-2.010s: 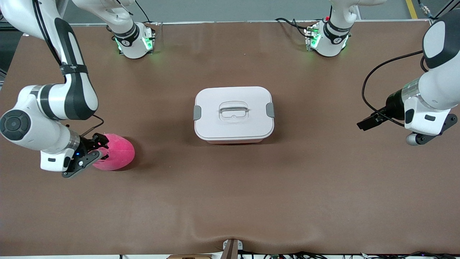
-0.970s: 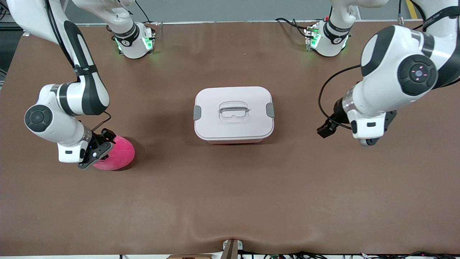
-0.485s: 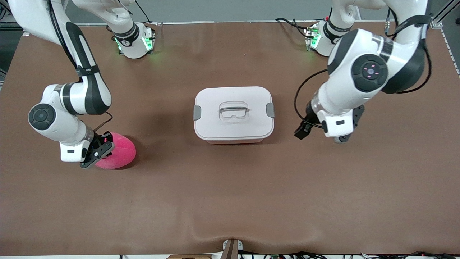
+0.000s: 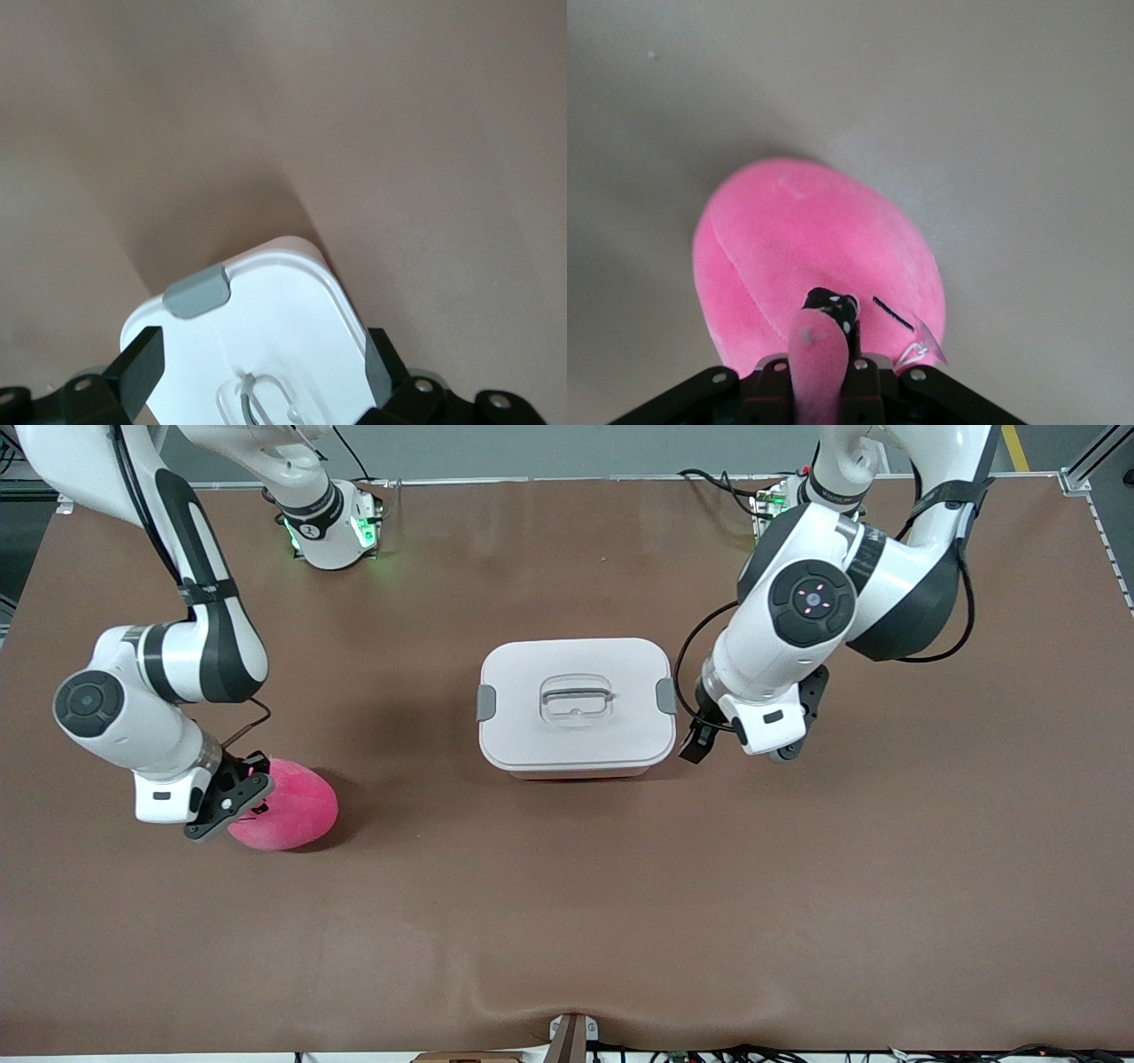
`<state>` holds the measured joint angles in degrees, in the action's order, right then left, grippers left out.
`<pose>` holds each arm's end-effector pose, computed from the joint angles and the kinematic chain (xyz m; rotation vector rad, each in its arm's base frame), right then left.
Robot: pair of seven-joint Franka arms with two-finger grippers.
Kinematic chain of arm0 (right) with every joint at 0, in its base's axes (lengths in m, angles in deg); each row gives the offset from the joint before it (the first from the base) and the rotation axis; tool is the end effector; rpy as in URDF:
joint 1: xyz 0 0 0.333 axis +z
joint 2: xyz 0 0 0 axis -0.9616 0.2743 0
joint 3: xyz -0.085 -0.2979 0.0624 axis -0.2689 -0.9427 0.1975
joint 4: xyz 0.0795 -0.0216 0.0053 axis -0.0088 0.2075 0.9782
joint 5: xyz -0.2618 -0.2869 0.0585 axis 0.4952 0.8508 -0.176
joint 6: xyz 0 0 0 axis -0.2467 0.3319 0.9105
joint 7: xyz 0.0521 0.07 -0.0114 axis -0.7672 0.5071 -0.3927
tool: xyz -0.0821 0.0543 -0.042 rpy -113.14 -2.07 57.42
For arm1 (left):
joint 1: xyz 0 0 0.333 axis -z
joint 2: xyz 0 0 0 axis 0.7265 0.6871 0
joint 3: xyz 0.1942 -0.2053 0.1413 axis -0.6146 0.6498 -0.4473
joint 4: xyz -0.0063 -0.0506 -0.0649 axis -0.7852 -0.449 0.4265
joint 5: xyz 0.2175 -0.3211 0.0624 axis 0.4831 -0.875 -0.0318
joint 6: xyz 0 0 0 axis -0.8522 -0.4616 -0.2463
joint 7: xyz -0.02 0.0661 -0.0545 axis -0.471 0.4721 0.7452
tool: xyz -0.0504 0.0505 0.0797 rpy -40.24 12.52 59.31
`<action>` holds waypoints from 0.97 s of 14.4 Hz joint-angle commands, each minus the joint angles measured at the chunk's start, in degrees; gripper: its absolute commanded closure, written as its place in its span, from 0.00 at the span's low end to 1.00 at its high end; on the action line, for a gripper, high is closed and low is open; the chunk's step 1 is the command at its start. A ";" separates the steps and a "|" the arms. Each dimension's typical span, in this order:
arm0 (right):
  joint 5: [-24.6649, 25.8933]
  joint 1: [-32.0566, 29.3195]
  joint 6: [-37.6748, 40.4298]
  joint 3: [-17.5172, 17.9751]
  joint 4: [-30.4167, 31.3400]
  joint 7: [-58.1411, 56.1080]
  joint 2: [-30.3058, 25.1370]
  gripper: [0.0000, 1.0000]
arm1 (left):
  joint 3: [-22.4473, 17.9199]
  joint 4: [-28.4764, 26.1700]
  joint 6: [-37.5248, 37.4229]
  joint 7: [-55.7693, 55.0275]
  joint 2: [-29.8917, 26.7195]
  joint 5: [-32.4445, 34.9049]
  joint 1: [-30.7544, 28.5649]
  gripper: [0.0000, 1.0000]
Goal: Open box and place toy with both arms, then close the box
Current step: 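Lower the left gripper onto the grey lid handle and grasp it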
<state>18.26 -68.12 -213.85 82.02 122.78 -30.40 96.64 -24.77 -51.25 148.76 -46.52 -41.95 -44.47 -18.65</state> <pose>0.6284 0.0206 0.3444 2.8401 1.1532 0.0751 0.5656 -0.3504 0.4694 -2.6252 -1.6883 0.1992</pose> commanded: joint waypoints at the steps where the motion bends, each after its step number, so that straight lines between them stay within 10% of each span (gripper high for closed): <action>1: 0.99 -0.68 0.52 0.18 -0.42 -0.21 -1.59 1.00 | -0.37 1.34 0.15 -5.01 1.45 -1.02 2.03 0.00; 14: 6.78 -0.16 0.35 0.27 -2.26 -1.26 -1.59 1.00 | -0.37 1.17 5.25 -23.46 5.84 -0.85 11.51 0.00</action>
<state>23.14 -68.13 -213.85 81.97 120.98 -30.72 95.66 -24.70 -51.23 153.49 -66.71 -37.32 -44.48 -8.32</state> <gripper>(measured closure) 0.850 0.000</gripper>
